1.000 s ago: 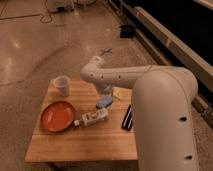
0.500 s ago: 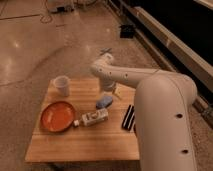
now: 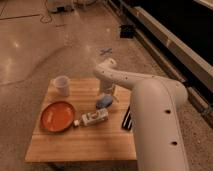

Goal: Wipe the white sponge on the table

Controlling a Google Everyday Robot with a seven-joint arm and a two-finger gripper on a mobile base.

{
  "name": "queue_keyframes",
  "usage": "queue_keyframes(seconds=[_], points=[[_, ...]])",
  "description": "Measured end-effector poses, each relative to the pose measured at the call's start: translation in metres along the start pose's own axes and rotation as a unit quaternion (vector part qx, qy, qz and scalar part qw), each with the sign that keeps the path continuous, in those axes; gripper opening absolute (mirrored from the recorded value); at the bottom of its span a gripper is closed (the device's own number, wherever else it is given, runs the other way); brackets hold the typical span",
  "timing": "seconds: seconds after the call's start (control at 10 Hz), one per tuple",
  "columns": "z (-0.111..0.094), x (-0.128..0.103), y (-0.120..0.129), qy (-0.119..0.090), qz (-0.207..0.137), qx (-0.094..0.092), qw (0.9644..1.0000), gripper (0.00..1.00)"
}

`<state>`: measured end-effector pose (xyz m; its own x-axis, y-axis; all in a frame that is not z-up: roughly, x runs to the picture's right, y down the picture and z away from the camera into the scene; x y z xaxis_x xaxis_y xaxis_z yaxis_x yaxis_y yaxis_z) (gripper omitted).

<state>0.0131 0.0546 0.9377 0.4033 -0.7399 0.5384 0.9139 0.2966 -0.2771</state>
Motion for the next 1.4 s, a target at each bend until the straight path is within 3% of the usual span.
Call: queue_keyframes(seconds=[0.5,0.8,0.9,1.0,1.1,1.4], points=[[0.034,0.005,-0.014,-0.024,0.001,0.001,0.9997,0.79],[0.031,-0.002,-0.006,-0.022,0.002,0.000,0.9998,0.49],[0.030,-0.002,0.003,-0.023,0.005,-0.001,0.9997,0.35],[0.028,0.001,0.002,-0.021,0.007,0.004,0.9997,0.29],[0.031,0.005,-0.005,-0.022,0.009,0.010,0.9997,0.29],[0.032,0.007,-0.005,-0.021,0.006,0.005,0.9998,0.29]])
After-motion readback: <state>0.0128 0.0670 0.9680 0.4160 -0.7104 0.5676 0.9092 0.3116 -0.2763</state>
